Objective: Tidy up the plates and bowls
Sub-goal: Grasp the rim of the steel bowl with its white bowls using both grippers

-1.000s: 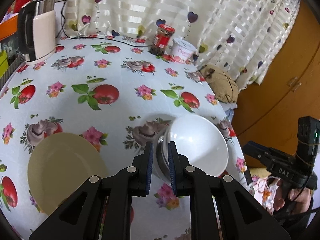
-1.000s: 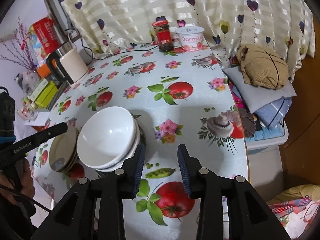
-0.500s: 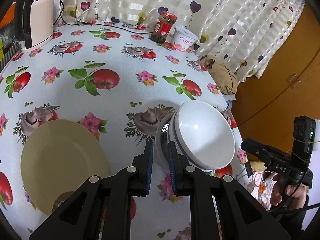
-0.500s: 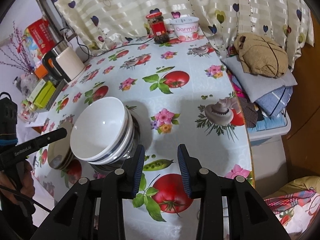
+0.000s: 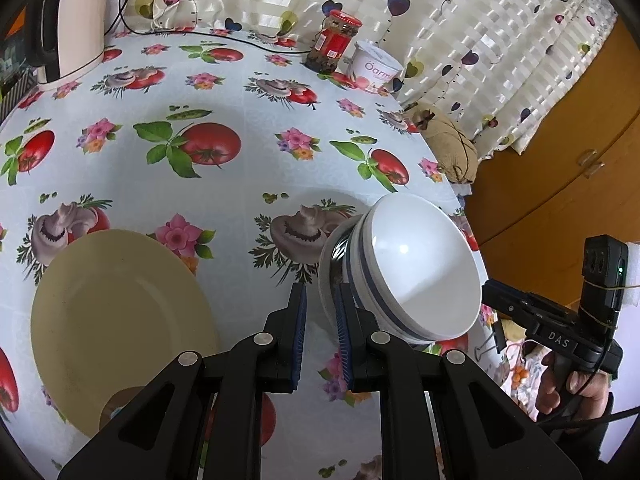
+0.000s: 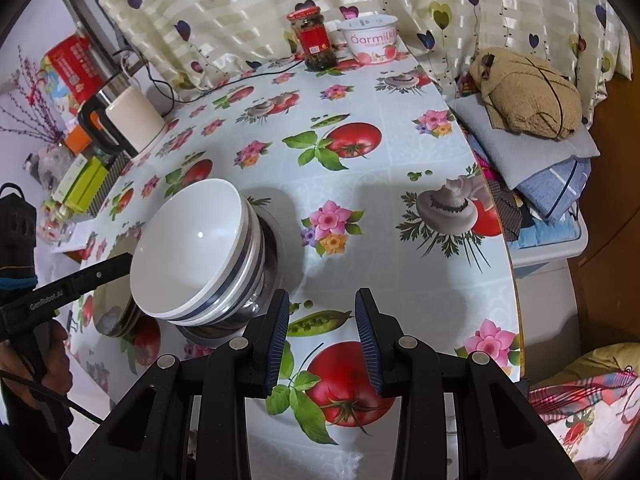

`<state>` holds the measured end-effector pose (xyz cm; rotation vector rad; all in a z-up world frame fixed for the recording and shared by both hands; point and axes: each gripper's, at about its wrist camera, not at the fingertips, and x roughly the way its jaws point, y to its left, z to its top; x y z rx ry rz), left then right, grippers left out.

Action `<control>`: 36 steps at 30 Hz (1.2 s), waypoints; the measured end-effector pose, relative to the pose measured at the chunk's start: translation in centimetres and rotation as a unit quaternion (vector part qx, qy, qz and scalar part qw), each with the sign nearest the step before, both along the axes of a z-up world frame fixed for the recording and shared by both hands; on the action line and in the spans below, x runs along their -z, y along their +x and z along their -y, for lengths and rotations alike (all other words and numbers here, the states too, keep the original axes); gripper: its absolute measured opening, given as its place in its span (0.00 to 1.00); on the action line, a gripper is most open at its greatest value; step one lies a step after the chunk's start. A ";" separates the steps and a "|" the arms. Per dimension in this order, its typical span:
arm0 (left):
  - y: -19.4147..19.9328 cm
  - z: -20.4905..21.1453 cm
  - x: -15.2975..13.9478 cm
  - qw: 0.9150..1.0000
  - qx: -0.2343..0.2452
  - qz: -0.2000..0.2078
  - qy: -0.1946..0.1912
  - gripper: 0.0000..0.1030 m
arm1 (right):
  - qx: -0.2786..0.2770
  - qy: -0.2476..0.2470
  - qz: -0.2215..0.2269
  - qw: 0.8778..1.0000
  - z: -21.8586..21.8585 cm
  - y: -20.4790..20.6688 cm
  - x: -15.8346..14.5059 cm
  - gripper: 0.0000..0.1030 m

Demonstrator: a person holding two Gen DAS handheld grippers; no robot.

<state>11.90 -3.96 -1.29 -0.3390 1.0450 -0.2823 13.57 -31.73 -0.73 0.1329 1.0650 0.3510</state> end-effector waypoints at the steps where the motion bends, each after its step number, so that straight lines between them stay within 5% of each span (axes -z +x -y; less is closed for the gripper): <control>1: 0.0 -0.1 0.1 1.000 -0.001 -0.001 0.000 0.15 | 0.000 0.000 -0.001 1.000 0.0 0.0 0.1 0.33; 36: 2.5 -0.4 3.9 0.996 0.006 -0.065 -0.066 0.15 | -0.037 0.067 -0.057 0.995 -1.3 2.4 3.4 0.38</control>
